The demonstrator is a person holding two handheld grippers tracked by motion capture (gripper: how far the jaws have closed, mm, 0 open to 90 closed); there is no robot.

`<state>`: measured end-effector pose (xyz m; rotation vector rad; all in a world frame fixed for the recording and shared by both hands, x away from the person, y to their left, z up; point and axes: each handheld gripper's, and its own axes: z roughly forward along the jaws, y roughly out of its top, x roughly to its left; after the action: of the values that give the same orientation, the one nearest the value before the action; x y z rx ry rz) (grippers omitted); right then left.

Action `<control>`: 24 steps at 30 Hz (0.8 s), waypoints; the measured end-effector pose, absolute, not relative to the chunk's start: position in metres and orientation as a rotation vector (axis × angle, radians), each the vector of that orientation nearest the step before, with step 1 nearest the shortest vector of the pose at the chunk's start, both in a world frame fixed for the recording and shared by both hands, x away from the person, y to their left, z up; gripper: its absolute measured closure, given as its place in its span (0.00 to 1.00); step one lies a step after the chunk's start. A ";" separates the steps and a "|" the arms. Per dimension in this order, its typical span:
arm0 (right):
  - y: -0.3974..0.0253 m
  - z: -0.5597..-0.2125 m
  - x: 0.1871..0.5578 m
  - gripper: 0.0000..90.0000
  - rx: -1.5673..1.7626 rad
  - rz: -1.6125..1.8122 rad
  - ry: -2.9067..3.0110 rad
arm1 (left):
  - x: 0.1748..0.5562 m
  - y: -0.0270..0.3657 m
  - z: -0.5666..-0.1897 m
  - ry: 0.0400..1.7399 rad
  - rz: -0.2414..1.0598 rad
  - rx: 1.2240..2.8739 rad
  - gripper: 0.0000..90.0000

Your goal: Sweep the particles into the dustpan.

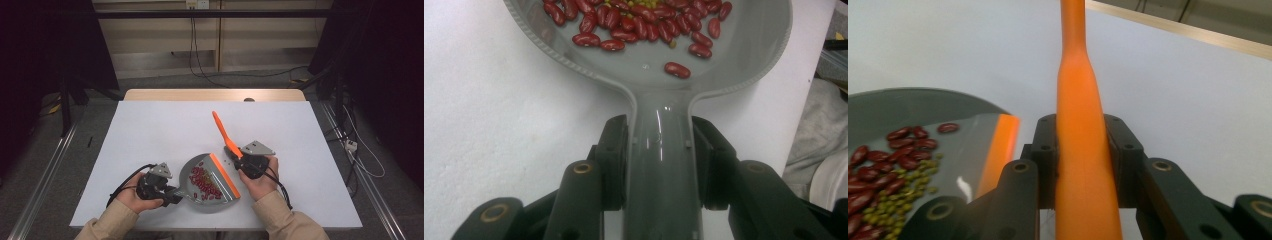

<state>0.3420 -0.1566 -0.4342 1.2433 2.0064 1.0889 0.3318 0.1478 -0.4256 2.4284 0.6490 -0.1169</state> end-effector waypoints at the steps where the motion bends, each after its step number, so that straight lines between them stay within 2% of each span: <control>1: -0.152 -0.434 0.340 0.79 1.228 1.072 2.024 | 0.333 0.147 -0.426 0.646 -0.114 2.431 0.70; 10: -0.125 -0.432 0.326 0.78 1.140 1.106 2.079 | 0.335 0.143 -0.426 0.661 -0.121 2.430 0.70; 24: -0.130 -0.419 0.328 0.79 1.185 1.265 2.044 | 0.336 0.142 -0.426 0.644 -0.103 2.419 0.68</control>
<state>0.3283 -0.1299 -0.4185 1.1845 2.0437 1.2649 0.3358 0.1423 -0.4257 2.4194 0.6443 -0.1034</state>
